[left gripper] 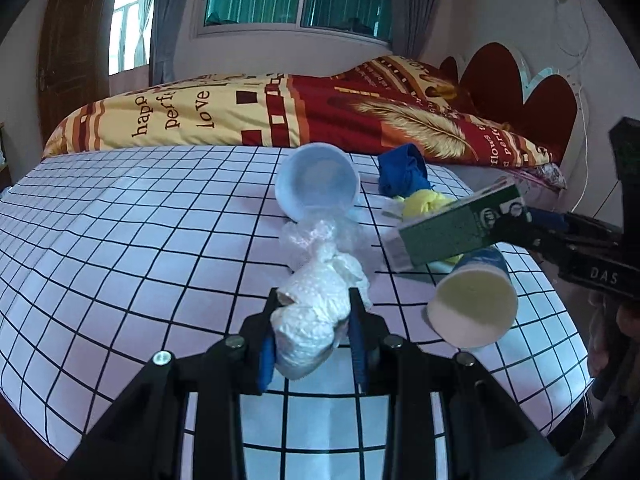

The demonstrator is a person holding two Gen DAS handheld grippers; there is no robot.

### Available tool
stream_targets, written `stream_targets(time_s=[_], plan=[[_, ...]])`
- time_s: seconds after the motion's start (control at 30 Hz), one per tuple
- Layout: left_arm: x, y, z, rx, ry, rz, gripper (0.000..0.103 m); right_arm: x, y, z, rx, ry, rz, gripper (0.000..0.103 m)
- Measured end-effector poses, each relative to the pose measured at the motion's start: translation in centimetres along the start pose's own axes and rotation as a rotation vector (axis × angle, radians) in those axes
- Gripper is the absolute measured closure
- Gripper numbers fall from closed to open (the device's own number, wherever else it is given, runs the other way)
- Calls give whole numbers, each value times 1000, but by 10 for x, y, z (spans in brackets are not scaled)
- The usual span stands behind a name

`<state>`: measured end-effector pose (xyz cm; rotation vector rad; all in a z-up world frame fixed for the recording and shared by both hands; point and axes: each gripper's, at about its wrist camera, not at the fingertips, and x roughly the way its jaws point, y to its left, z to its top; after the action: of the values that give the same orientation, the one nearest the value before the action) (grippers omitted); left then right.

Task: Collect trash
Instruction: 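Grasp the white tissue with the left tool while the right tool grasps the green milk carton, then carry the tissue and green carton in both tools over the black bin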

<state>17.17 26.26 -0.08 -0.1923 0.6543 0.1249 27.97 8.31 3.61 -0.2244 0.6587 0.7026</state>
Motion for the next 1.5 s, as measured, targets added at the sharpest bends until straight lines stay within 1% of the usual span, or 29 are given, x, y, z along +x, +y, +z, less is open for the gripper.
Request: stream_targets(time_s=[0.07, 0.1, 0.13, 0.17, 0.23, 0.3, 0.33, 0.37, 0.4, 0.47, 0.53, 0.73, 0.83, 1.0, 1.1, 1.3, 1.47, 1.5], plan=[[0, 1, 0, 1, 2, -2, 71, 6, -2, 1, 27, 15, 14, 41], [0, 1, 0, 0, 1, -3, 71, 9, -2, 0, 35, 14, 16, 37], [0, 2, 1, -1, 1, -3, 71, 12, -2, 1, 43, 17, 23, 32], [0, 3, 1, -3, 1, -4, 71, 15, -2, 1, 49, 20, 24, 29], [1, 6, 1, -11, 1, -5, 71, 23, -4, 2, 57, 36, 28, 28], [1, 7, 0, -15, 3, -5, 71, 30, -6, 2, 74, 54, 57, 28], [2, 8, -1, -18, 6, -5, 71, 33, -7, 1, 75, 61, 62, 29], [3, 8, -1, -19, 8, -5, 71, 35, -7, 1, 75, 67, 69, 43], [3, 9, -1, -20, 9, -5, 71, 37, -7, 0, 75, 76, 82, 44], [3, 9, -1, -20, 7, -3, 71, 35, -5, -1, 62, 53, 76, 46], [3, 9, 0, -20, 6, -7, 71, 30, -1, -1, 42, 35, 49, 47], [0, -2, -1, 11, 1, -17, 71, -2, 0, 1, 27, -59, 11, 47], [-3, -9, -2, 24, 0, -24, 71, -22, -7, -7, 49, -100, -22, 47], [-8, -21, -6, 43, -1, -38, 71, -31, -18, -24, 76, -89, -49, 47], [-14, -27, -7, 53, -7, -45, 71, -44, -21, -32, 92, -108, -65, 47], [-27, -43, -9, 72, -23, -68, 71, -78, -22, -49, 88, -132, -112, 47], [-44, -65, -14, 100, -41, -94, 71, -114, -26, -71, 97, -150, -165, 47], [-46, -69, -15, 107, -52, -81, 71, -122, -28, -76, 103, -152, -181, 47]])
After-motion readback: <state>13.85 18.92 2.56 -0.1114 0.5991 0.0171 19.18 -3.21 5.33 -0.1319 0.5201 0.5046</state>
